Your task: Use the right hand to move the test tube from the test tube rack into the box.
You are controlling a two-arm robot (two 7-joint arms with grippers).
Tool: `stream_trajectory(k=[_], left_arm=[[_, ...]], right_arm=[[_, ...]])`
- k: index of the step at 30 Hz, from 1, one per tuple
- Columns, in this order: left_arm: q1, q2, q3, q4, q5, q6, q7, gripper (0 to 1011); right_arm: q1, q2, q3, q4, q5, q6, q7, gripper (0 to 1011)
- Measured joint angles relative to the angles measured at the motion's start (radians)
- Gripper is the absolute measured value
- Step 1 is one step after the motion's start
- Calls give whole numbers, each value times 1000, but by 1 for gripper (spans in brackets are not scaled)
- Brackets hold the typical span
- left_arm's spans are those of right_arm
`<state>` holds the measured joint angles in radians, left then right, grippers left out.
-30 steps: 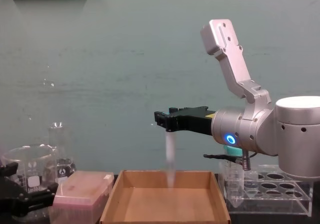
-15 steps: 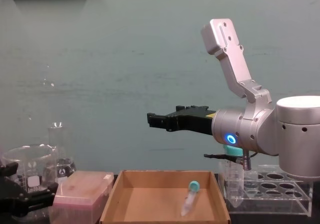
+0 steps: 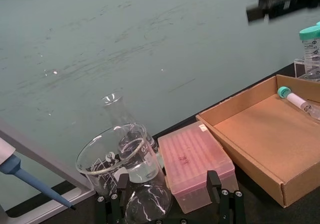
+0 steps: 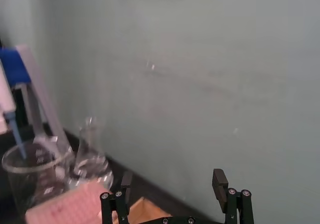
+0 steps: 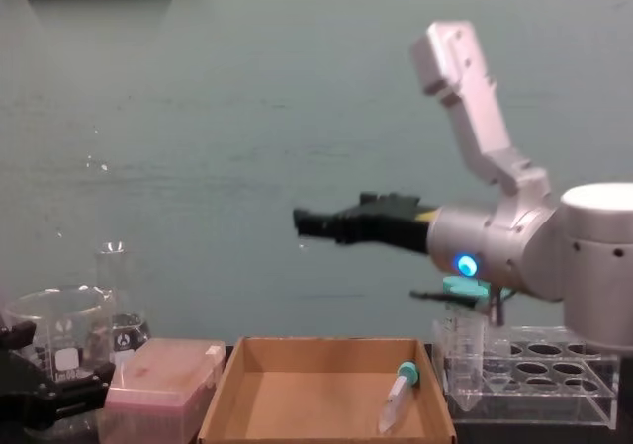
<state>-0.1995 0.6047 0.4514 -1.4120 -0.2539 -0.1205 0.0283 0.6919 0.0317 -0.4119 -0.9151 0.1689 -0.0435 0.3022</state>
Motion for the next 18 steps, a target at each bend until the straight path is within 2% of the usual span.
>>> stream_trajectory(k=[4, 5, 7, 11, 12, 13, 15, 16, 18], left_arm=[[0, 0, 0, 0, 0, 0, 0, 1000], [0, 0, 0, 0, 0, 0, 0, 1000], [0, 0, 0, 0, 0, 0, 0, 1000], [0, 0, 0, 0, 0, 0, 0, 1000], [0, 0, 0, 0, 0, 0, 0, 1000], [0, 0, 0, 0, 0, 0, 0, 1000], [0, 0, 0, 0, 0, 0, 0, 1000], [0, 0, 0, 0, 0, 0, 0, 1000], [0, 0, 0, 0, 0, 0, 0, 1000]], right_arm=[[-45, 24, 39, -114, -6, -45, -34, 1000], [-66, 33, 58, -158, -9, -65, -57, 1000], [-87, 42, 82, -201, -19, -90, -90, 1000], [-145, 59, 141, -275, -66, -143, -213, 1000], [-169, 66, 166, -292, -94, -160, -274, 1000], [-181, 70, 180, -299, -107, -165, -302, 1000], [-203, 76, 205, -306, -133, -168, -358, 1000], [-233, 83, 245, -312, -160, -152, -433, 1000], [-252, 84, 273, -313, -171, -125, -479, 1000]])
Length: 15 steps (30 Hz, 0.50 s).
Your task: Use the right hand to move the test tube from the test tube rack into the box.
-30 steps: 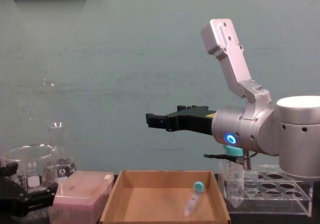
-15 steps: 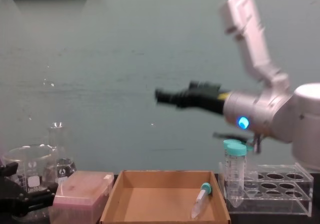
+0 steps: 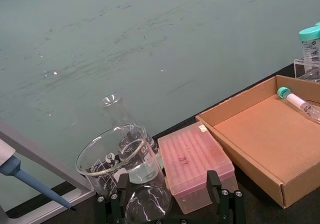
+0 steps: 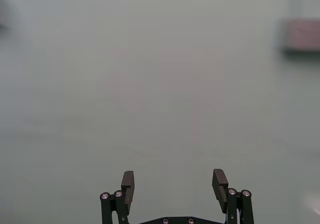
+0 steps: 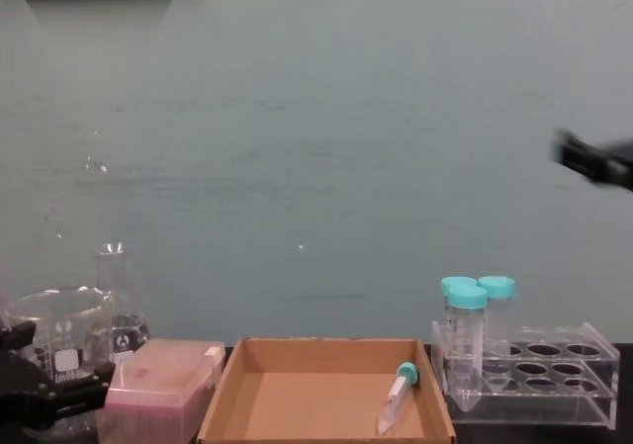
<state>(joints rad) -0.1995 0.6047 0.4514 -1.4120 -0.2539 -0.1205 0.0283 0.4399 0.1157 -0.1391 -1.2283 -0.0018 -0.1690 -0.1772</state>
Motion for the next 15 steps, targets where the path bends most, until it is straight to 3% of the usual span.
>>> stream_trajectory(k=[3, 8, 15], left_arm=[[0, 0, 0, 0, 0, 0, 0, 1000], [0, 0, 0, 0, 0, 0, 0, 1000], [0, 0, 0, 0, 0, 0, 0, 1000]], right_arm=[[-32, -1, 51, 3, -15, 53, -71, 1000], [-61, -5, 97, 13, -28, 110, -123, 1000], [-71, -10, 116, 16, -29, 136, -127, 1000]])
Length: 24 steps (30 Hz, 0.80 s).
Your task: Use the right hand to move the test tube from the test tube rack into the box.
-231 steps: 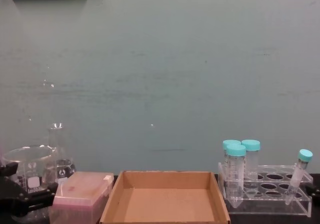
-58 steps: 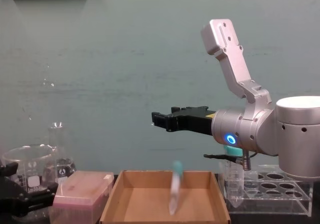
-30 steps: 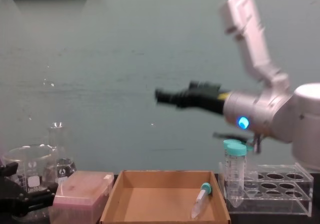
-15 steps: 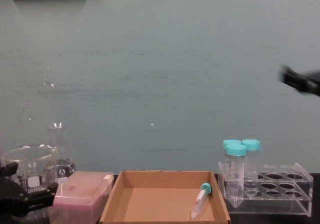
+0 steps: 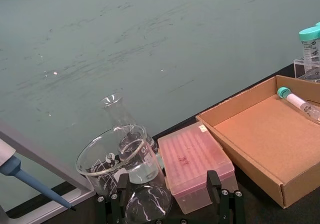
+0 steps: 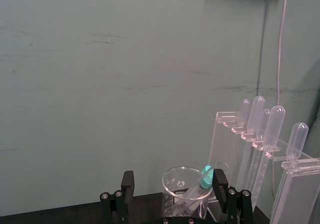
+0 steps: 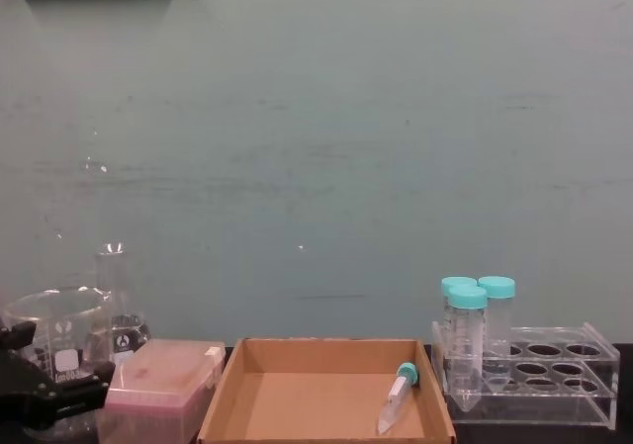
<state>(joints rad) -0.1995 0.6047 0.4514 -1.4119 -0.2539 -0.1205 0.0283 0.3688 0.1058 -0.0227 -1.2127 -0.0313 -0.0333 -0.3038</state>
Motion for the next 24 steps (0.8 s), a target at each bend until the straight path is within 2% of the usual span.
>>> stream_trajectory(k=[24], left_arm=[[0, 0, 0, 0, 0, 0, 0, 1000]], right_arm=[[4, 2, -8, -1, 1, -9, 4, 1000]])
